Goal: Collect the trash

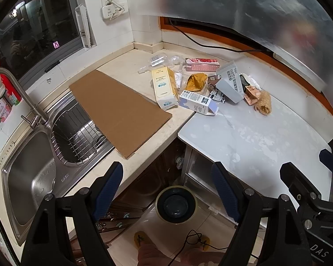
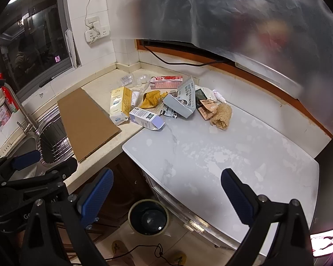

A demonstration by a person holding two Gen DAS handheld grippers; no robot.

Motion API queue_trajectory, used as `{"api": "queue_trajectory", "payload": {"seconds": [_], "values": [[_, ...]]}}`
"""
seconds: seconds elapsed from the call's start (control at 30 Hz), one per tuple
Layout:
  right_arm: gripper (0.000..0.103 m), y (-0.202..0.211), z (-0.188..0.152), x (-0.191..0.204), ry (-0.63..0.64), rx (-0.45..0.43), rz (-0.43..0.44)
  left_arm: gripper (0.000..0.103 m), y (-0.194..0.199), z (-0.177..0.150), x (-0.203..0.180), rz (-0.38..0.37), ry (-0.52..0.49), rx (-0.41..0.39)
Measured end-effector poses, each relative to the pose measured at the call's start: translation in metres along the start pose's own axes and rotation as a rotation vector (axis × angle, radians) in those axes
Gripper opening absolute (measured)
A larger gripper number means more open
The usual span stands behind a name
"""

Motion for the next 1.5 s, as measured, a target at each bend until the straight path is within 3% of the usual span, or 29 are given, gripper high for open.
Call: {"api": "queue_trajectory", "payload": {"seconds": [1.5], "values": [[0.098,0.002,-0.004,0.005,0.001,0.018,0.059,0.080,0.010,-0.007,0.011,0.020,0.015,0.006]]}}
Point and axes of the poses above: each gripper's, at about its wrist camera, not at the fingertips, and y roughly against the way its jaws point, x to its left, z to its top, the point moved 10 cm from there along -y, roughly the way its jaws point, and after that the axes turned 10 degrees about -x, right-handed, at the moved point
